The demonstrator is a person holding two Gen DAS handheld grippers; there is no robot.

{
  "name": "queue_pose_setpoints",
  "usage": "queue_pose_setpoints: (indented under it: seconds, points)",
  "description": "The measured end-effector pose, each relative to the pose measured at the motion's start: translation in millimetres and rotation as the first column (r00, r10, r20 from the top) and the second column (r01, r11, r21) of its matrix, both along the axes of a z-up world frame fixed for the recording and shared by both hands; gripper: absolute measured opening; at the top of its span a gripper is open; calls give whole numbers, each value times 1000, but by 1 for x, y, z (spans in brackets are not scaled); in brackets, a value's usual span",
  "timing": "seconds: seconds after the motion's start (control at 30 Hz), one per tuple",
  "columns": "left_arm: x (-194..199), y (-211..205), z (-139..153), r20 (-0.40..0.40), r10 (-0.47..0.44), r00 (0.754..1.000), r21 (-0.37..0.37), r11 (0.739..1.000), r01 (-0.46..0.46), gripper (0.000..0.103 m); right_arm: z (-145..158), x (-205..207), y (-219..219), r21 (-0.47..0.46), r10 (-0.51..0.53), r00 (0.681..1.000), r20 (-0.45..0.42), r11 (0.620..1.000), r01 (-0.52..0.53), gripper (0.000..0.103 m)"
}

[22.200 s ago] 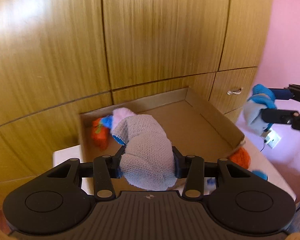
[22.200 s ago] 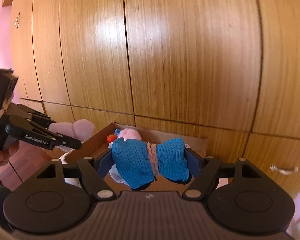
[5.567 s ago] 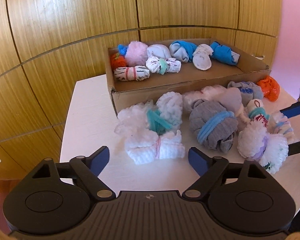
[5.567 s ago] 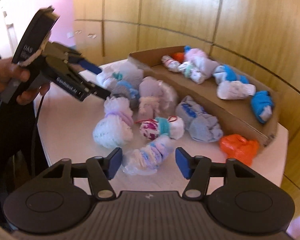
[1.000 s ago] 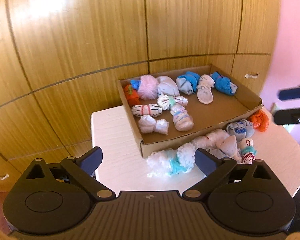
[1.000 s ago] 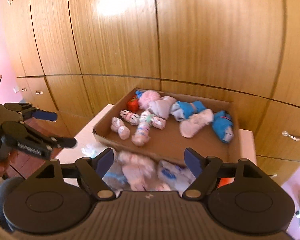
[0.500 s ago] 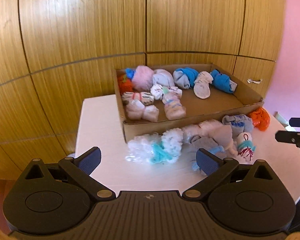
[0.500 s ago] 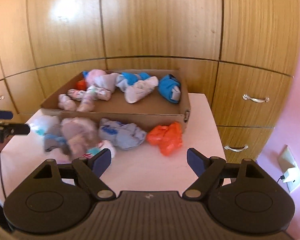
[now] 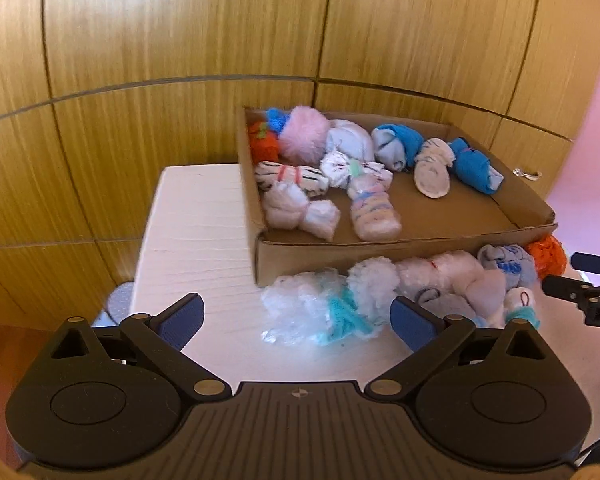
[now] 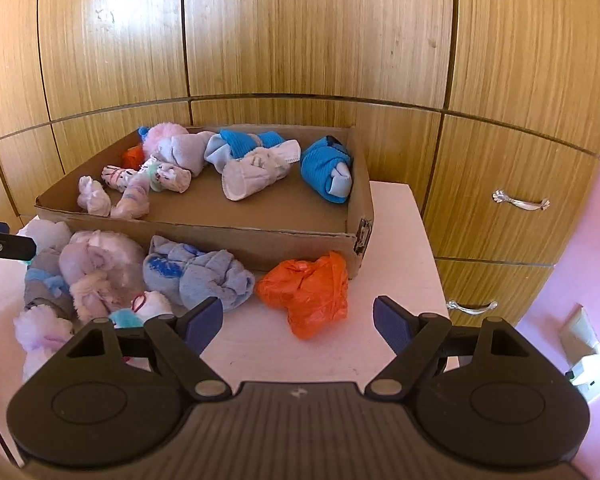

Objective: Organize objects
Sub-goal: 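Grasp the orange bundle with right tool while left tool grasps clear-wrapped teal bundle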

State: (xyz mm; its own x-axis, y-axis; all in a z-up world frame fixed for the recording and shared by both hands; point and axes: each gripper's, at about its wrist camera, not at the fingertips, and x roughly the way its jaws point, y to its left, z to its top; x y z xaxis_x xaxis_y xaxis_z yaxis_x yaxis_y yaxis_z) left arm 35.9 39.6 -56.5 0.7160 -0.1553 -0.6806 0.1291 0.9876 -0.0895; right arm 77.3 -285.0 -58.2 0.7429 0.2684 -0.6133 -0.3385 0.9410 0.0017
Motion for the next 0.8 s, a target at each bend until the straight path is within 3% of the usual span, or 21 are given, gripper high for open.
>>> queue_pose_setpoints:
  seconds: [0.1, 0.2, 0.3, 0.37, 0.47, 0.8]
  points:
    - [4, -8, -3, 6, -11, 1000, 26, 1000, 10, 100, -2, 4, 1, -5, 5, 1000, -5, 1000, -5, 79]
    - [10, -9, -8, -14, -17, 1000, -4, 1000, 17, 95, -3, 9, 2, -15, 9, 1000, -11, 1000, -9, 75]
    - [14, -9, -10, -27, -42, 999, -32, 999, 41, 80, -4, 13, 3, -25, 17, 1000, -17, 1000, -17, 66]
    - [13, -10, -10, -21, -50, 999, -32, 998, 49, 78, -5, 13, 3, -32, 20, 1000, -20, 999, -21, 54]
    - [10, -10, -9, -6, -65, 998, -26, 998, 65, 75, -8, 13, 1, -24, 10, 1000, -20, 1000, -11, 44]
    - [0, -7, -1, 15, -77, 997, -27, 997, 78, 70, -1, 5, -4, -1, -4, 1000, -2, 1000, 4, 31]
